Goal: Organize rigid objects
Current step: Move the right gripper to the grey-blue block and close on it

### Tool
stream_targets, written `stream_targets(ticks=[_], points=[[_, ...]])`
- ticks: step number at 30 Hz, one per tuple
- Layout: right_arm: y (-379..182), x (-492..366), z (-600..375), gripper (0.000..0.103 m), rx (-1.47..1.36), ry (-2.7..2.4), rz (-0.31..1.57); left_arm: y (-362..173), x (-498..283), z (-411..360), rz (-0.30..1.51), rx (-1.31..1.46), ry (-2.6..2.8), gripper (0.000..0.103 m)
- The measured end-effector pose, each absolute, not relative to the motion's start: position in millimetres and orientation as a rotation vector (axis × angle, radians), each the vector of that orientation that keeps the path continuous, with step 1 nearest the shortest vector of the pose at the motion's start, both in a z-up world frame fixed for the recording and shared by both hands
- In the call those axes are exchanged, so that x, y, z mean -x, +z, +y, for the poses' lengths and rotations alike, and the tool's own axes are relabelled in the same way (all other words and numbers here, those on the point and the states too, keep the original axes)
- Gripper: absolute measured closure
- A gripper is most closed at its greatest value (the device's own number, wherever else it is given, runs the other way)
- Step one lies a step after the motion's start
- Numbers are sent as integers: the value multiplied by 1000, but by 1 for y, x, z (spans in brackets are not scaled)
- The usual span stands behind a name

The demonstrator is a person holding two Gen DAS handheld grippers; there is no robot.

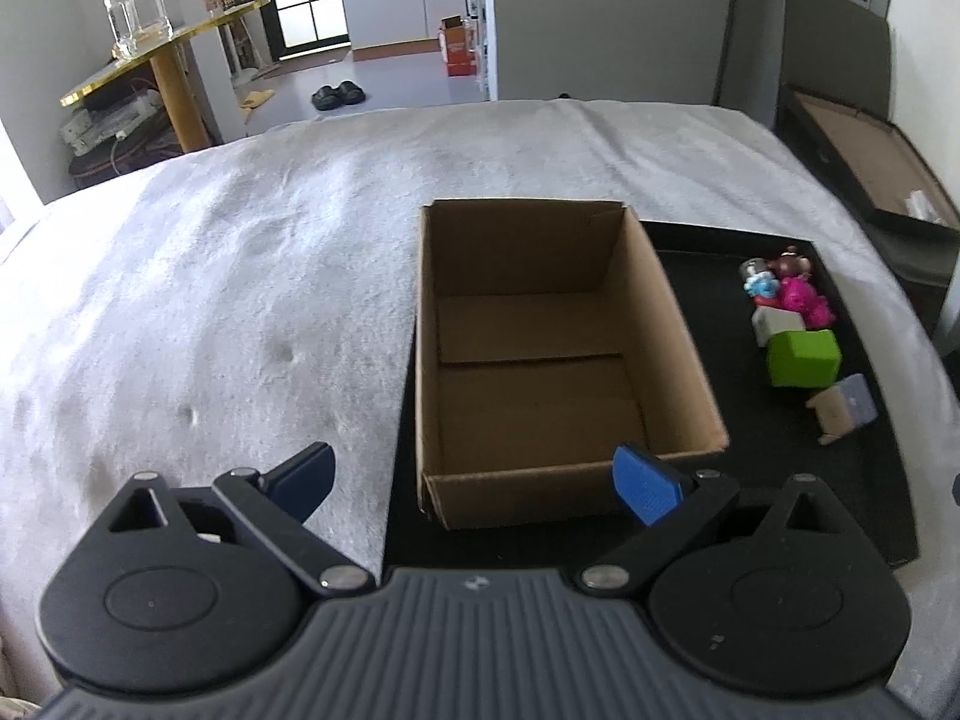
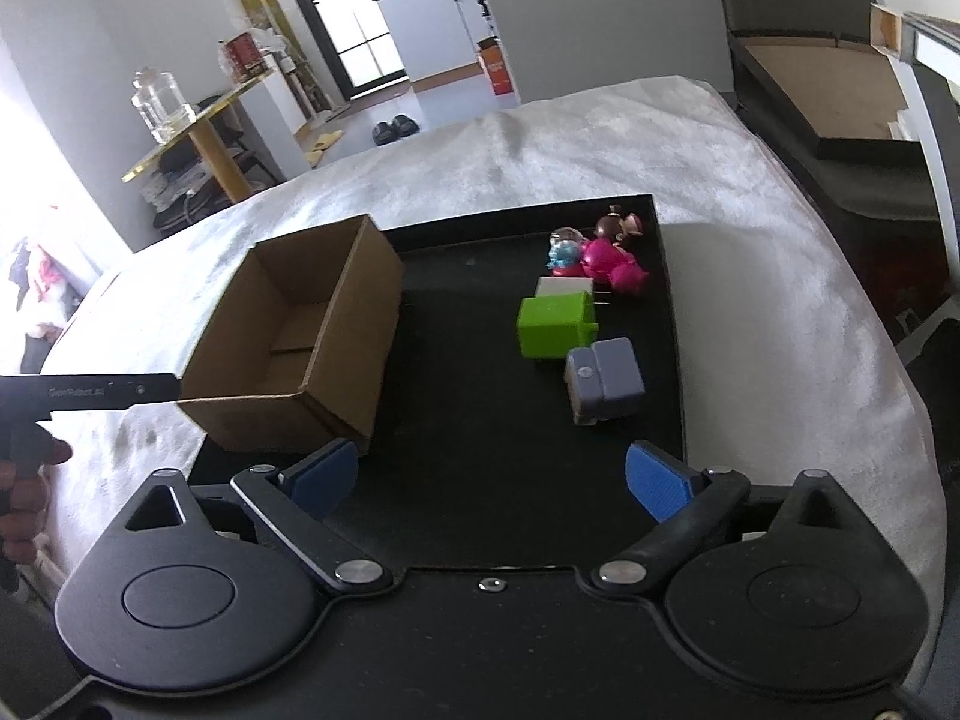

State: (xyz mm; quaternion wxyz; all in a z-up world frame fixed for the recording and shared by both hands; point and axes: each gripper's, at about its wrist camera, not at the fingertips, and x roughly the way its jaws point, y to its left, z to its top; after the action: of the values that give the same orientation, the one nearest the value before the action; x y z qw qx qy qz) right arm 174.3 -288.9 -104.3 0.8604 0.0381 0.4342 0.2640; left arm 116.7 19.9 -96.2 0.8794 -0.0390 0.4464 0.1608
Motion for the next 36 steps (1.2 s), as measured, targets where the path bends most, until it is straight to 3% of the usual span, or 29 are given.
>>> stream_targets(ticks=[15, 20, 27, 36], points=[[-140, -217, -271, 21, -5, 497, 892, -123, -152, 23, 912, 15, 482, 9], [-156, -233, -266, 26, 61, 439, 878, -133, -159, 22, 908, -4, 526, 19], [-171, -247, -255, 28, 135, 411, 862, -139, -163, 19, 867, -60, 609, 22], [-184, -254, -231, 29, 272, 422, 844, -147, -160, 22, 860, -8, 671, 34]])
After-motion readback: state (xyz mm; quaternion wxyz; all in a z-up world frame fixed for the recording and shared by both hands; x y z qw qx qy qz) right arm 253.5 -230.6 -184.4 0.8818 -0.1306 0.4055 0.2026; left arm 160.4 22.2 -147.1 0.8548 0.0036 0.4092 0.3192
